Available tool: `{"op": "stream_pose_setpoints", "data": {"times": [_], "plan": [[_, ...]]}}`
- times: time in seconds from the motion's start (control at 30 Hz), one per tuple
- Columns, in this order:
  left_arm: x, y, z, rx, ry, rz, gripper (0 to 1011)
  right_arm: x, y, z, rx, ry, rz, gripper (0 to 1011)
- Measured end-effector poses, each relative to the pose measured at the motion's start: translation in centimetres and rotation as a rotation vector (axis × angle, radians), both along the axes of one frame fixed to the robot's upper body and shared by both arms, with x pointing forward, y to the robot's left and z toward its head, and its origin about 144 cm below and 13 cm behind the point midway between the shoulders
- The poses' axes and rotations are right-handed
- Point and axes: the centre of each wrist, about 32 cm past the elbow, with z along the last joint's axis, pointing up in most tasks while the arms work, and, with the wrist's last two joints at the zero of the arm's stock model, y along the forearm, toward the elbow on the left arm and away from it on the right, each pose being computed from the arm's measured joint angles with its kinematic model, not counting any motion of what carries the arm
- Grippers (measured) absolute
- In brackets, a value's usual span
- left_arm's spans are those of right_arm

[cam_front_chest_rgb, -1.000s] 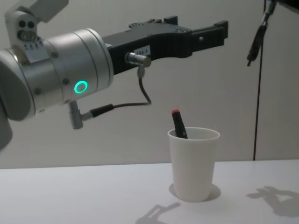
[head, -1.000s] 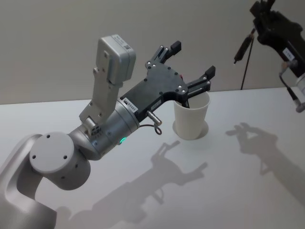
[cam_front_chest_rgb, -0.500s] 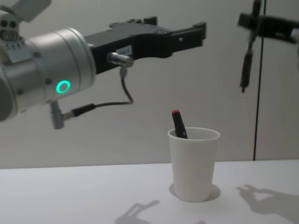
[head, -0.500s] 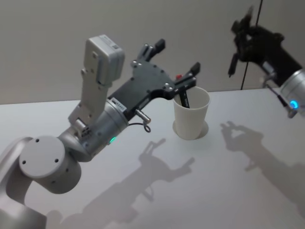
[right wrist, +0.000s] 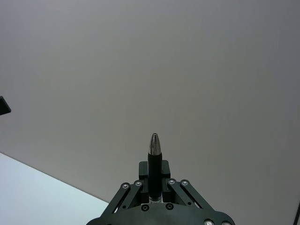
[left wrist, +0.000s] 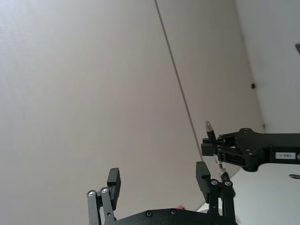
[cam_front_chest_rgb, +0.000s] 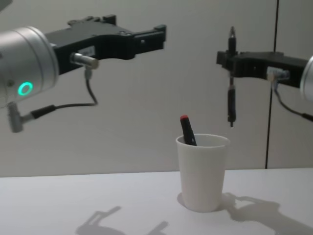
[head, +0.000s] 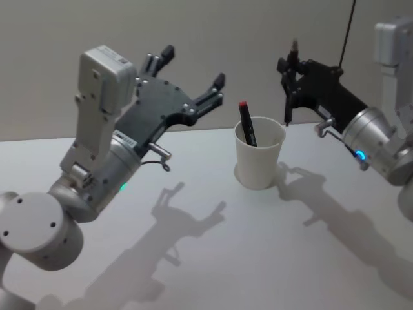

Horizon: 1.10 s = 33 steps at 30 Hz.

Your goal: Place the pen into the pen holder.

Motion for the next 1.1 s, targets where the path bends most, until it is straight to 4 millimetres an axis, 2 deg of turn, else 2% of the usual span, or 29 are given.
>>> {"op": "stream_pose_setpoints", "data": {"times": [0.3, 1.1], "plan": [[-0.5, 1.1, 0.2, 0.013, -0.018, 0.079, 1001, 0.9, 1.2, -0.4, -0.014, -0.026, 0.017, 131], [-0.8, 1.7, 0.3, 0.021, -0.031, 0.130, 1001, 2.2, 2.6, -2.3, -0.012, 0.009, 0.044, 147]]}}
